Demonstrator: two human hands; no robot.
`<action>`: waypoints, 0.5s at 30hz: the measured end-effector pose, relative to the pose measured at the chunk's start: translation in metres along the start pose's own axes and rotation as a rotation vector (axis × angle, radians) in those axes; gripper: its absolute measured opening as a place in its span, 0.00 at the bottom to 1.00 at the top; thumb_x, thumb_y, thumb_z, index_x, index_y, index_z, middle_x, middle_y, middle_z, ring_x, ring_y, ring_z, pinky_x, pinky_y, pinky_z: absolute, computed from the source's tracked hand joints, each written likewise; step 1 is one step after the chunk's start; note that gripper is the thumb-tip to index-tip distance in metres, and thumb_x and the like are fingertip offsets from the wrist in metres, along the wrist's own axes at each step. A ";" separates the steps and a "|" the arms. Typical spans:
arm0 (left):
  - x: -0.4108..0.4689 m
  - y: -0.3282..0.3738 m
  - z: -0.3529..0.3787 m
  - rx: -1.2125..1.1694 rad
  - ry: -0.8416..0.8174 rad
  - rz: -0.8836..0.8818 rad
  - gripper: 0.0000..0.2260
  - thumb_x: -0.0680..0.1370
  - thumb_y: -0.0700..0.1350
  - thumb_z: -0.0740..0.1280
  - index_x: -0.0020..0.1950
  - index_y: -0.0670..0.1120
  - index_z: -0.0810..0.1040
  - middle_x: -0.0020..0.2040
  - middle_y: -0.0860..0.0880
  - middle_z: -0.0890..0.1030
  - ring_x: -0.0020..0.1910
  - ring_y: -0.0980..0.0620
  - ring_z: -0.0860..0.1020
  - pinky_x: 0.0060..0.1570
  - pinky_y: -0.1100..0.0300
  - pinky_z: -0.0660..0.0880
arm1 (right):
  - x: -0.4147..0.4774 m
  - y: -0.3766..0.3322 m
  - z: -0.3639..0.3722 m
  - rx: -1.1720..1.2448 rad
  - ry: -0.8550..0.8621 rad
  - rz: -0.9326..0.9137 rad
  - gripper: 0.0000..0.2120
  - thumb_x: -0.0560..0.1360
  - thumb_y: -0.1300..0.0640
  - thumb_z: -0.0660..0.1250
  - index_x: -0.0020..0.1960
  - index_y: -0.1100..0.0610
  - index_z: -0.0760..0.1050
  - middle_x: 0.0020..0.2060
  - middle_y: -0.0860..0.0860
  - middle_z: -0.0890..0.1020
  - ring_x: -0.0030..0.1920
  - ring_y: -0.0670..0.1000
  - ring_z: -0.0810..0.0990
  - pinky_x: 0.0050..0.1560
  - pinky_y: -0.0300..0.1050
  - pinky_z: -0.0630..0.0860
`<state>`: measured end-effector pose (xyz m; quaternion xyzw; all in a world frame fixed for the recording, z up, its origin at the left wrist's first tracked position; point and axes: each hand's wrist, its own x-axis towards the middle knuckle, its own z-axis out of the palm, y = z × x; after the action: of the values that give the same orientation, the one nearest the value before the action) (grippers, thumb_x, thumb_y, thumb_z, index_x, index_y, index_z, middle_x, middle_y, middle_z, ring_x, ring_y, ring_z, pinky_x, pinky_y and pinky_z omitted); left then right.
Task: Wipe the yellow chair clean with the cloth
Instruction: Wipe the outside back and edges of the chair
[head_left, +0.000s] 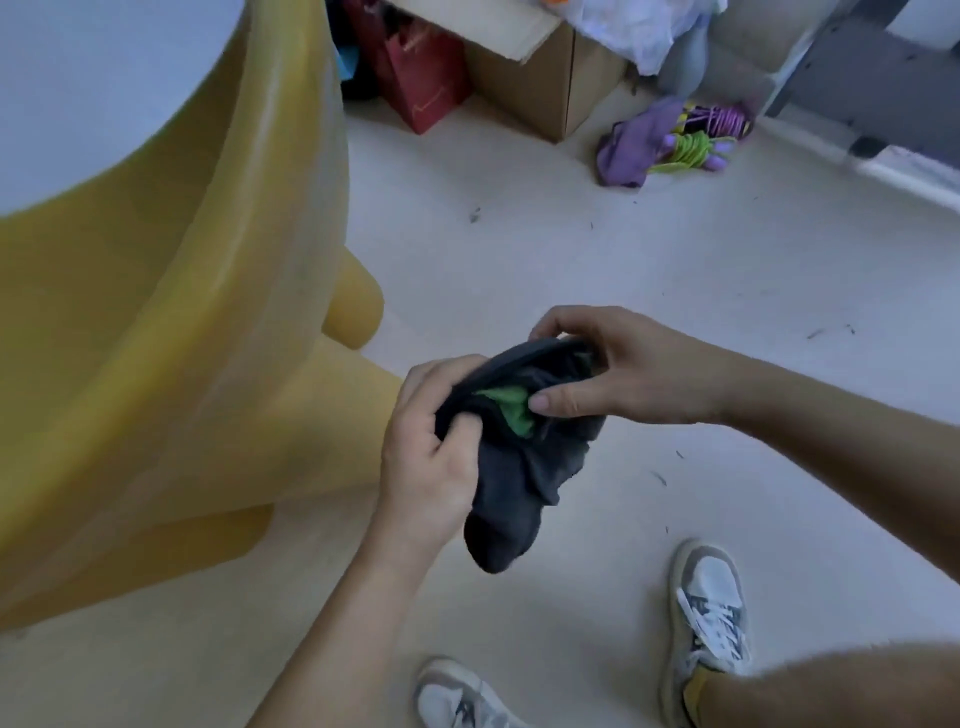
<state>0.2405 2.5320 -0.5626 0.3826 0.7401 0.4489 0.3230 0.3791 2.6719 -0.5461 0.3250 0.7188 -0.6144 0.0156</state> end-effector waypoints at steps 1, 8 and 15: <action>0.006 -0.011 0.002 -0.021 0.036 0.023 0.20 0.70 0.34 0.58 0.50 0.57 0.78 0.52 0.50 0.78 0.55 0.51 0.77 0.56 0.55 0.74 | 0.012 0.005 0.001 -0.027 0.021 -0.019 0.11 0.71 0.55 0.74 0.50 0.53 0.76 0.43 0.49 0.83 0.44 0.50 0.81 0.45 0.47 0.80; 0.031 -0.066 -0.023 0.471 0.032 0.712 0.13 0.73 0.36 0.54 0.47 0.53 0.70 0.54 0.55 0.71 0.43 0.52 0.73 0.38 0.61 0.73 | 0.067 0.024 0.012 -0.035 -0.035 -0.194 0.11 0.70 0.55 0.75 0.45 0.52 0.73 0.34 0.46 0.80 0.33 0.45 0.76 0.31 0.37 0.73; 0.024 -0.077 -0.037 0.888 0.168 0.755 0.16 0.71 0.38 0.56 0.54 0.50 0.77 0.55 0.49 0.78 0.36 0.46 0.77 0.28 0.56 0.75 | 0.075 0.010 0.001 -0.499 0.151 -0.387 0.09 0.73 0.58 0.71 0.37 0.47 0.78 0.33 0.44 0.81 0.31 0.40 0.75 0.33 0.31 0.70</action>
<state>0.1768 2.5139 -0.6213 0.6817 0.6926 0.2088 -0.1099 0.3248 2.7047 -0.5865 0.2131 0.8948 -0.3849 -0.0754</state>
